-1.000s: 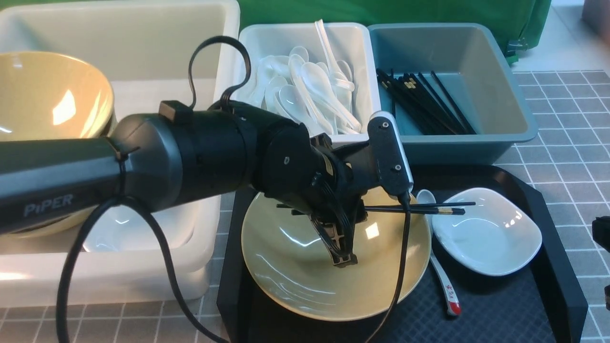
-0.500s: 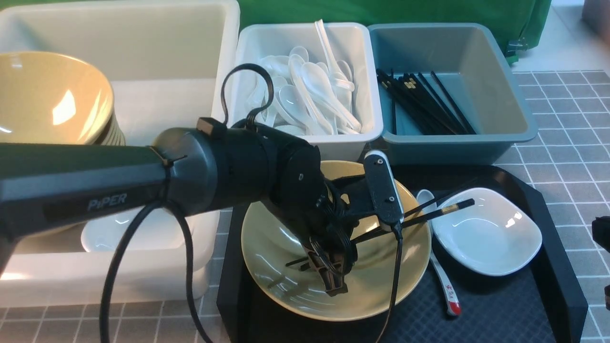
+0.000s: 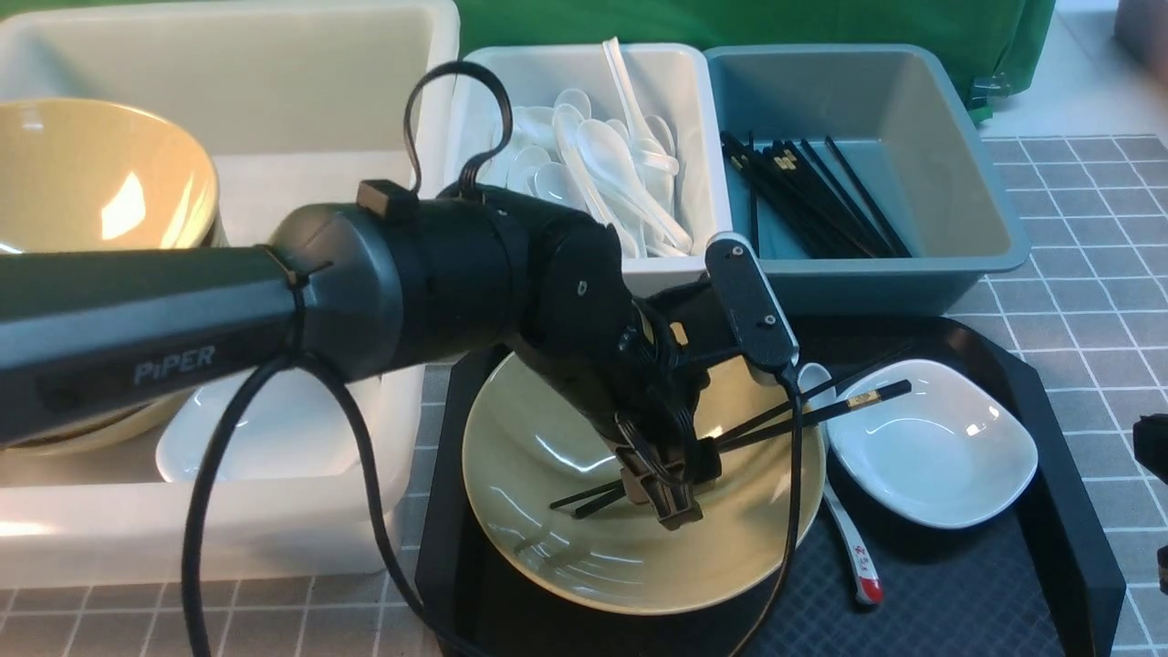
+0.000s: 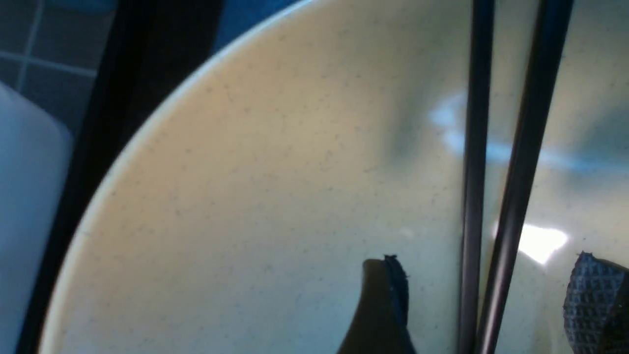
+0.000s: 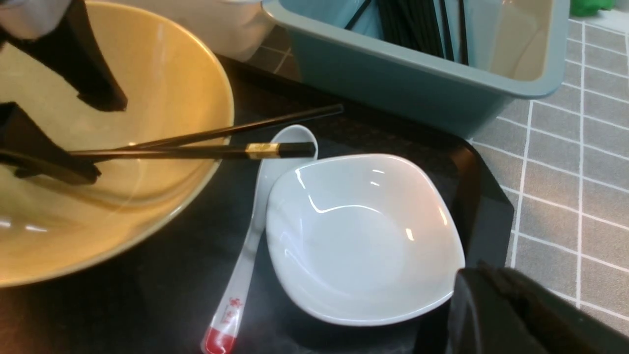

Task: On grey table put chopsticks spoon bowls plates into blue grey white boxes.
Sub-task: 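Grasp the chopsticks lying on the black tray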

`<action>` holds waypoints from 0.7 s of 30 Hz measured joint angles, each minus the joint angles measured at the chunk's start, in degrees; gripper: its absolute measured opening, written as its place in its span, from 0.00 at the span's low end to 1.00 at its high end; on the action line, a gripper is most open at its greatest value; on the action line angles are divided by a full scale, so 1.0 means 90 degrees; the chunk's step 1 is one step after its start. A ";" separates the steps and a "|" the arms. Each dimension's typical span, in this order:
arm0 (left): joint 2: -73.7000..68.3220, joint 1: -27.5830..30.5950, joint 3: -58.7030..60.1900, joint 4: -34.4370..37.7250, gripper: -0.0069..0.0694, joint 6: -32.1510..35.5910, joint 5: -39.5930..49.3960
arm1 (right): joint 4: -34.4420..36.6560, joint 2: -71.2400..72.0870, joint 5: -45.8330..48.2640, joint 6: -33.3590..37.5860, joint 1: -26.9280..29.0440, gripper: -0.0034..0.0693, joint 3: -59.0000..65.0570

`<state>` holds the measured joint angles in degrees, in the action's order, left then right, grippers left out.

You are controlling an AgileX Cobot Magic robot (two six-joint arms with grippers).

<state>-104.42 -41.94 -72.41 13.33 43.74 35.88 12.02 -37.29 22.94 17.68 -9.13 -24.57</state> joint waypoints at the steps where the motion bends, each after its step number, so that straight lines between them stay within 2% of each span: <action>1: -0.0073 0.0000 0.0000 0.0035 0.62 0.0092 0.0000 | 0.0000 0.0000 0.0000 0.0000 0.0000 0.10 0.0000; 4: -0.0270 0.0000 0.0000 0.0028 0.58 0.0207 0.0000 | 0.0000 0.0000 0.0000 0.0000 0.0000 0.10 0.0000; 6: -0.0398 0.0000 0.0000 -0.0064 0.50 0.0258 0.0000 | 0.0000 0.0000 0.0000 0.0000 0.0000 0.10 0.0000; 8: -0.0423 0.0000 0.0000 -0.0093 0.38 0.0271 0.0000 | 0.0000 0.0000 0.0000 0.0000 0.0000 0.10 0.0000; 9: -0.0423 0.0000 -0.0006 -0.0104 0.36 0.0271 0.0000 | 0.0000 0.0000 0.0000 0.0000 0.0000 0.10 0.0000; 10: -0.0416 0.0000 -0.0012 -0.0166 0.24 0.0271 0.0000 | 0.0000 0.0000 0.0000 0.0000 0.0000 0.11 0.0000; 12: -0.0392 0.0000 -0.0018 -0.0225 0.15 0.0271 0.0000 | 0.0000 0.0000 0.0000 0.0000 0.0000 0.11 0.0000; 14: -0.0316 0.0000 -0.0018 -0.0270 0.11 0.0271 0.0000 | 0.0000 0.0000 0.0000 0.0000 0.0000 0.11 0.0000; 21: -0.0055 0.0026 -0.0063 -0.0302 0.10 0.0211 -0.0023 | 0.0000 0.0000 0.0000 0.0000 0.0000 0.11 0.0000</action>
<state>-104.91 -41.71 -72.98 10.61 45.64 35.67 12.02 -37.29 22.94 17.68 -9.13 -24.57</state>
